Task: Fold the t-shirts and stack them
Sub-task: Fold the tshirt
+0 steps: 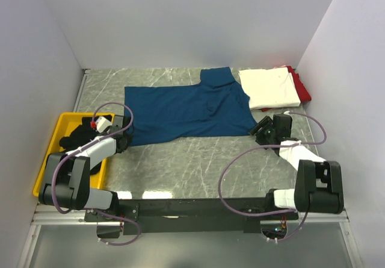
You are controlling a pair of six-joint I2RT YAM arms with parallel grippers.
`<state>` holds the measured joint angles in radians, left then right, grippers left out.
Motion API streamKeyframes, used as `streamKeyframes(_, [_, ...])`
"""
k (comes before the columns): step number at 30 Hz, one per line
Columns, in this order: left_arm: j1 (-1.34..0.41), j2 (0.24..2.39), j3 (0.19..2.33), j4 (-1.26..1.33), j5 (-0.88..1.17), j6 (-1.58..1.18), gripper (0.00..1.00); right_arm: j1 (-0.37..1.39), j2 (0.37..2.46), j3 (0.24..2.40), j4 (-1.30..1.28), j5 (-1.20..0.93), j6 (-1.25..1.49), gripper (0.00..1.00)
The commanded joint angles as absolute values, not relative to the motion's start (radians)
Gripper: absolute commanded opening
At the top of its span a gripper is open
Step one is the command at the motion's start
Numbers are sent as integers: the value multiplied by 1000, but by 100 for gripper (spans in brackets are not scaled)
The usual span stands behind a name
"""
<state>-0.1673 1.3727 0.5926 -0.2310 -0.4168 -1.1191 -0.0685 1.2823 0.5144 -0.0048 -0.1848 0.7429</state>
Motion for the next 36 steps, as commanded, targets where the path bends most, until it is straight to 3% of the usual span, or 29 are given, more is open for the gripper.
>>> streamKeyframes(1, [-170,1379,601,-235,-436,-1108,1,-95,1341,532,97,-184,752,67])
streamKeyframes(10, [-170,1355,611,-262,-449,-1104,1,-104,1493,620,179,-170,779,56])
streamKeyframes(11, [-170,1350,611,-265,-451,-1103,1,-104,1499,623,196,-170,781,46])
streamKeyframes(13, [-172,1345,614,-271,-454,-1100,1,-104,1523,646,184,-178,779,37])
streamKeyframes(15, [-170,1339,621,-288,-457,-1100,1,-106,1528,649,176,-192,779,16])
streamKeyframes(18, [-170,1315,630,-325,-472,-1100,1,-106,1465,631,135,-187,775,0])
streamKeyframes(36, [-170,959,536,-572,-466,-1183,1,-235,771,480,-437,-150,707,0])
